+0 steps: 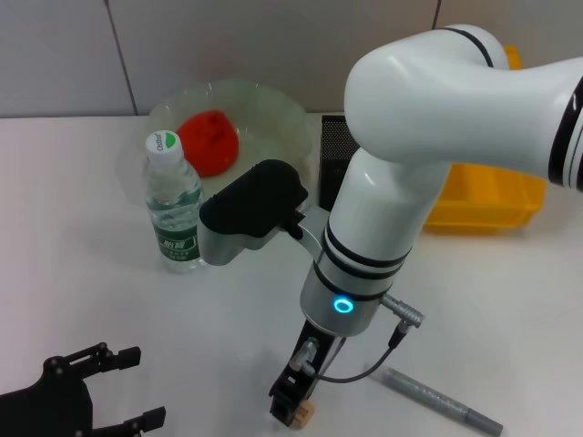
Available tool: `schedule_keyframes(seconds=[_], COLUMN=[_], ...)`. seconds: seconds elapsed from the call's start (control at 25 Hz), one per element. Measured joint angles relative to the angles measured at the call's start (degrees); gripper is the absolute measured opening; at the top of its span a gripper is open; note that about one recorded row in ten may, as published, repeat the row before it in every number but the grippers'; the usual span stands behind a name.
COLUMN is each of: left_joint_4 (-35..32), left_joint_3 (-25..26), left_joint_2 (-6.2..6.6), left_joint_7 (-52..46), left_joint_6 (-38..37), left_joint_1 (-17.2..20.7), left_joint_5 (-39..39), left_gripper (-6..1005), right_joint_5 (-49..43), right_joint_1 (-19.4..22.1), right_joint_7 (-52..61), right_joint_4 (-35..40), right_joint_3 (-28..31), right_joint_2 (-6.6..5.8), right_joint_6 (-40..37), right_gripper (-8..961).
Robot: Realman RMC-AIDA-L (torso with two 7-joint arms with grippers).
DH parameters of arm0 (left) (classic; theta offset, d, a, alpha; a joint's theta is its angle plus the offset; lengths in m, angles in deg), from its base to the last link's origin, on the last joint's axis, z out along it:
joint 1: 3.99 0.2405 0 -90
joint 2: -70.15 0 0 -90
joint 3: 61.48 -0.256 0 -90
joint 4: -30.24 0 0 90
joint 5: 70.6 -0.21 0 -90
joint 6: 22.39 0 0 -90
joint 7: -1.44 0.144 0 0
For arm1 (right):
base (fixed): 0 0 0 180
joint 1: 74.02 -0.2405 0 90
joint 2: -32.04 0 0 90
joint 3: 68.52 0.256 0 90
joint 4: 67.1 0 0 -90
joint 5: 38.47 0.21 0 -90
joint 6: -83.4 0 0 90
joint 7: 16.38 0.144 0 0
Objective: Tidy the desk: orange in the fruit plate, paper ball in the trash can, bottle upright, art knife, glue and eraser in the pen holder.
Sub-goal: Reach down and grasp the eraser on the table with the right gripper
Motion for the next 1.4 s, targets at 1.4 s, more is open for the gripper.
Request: schedule_keyframes(seconds=[1.4], left_joint_4=[0.79], left_joint_3=[0.0], left_joint_2=[0.0], left_joint_7=[0.09], left_joint_6=[0.39], left_joint_1=[-0.18], left_joint_5=[0.09], left_gripper=[799], right_joint_5=[0.8], right_joint_1=[-0.11], right_joint_7=[-0.08], right_joint_4=[1.54], right_joint_3=[-3.87], right_joint_2=[0.0], right_joint_6=[2.58], right_gripper=[443])
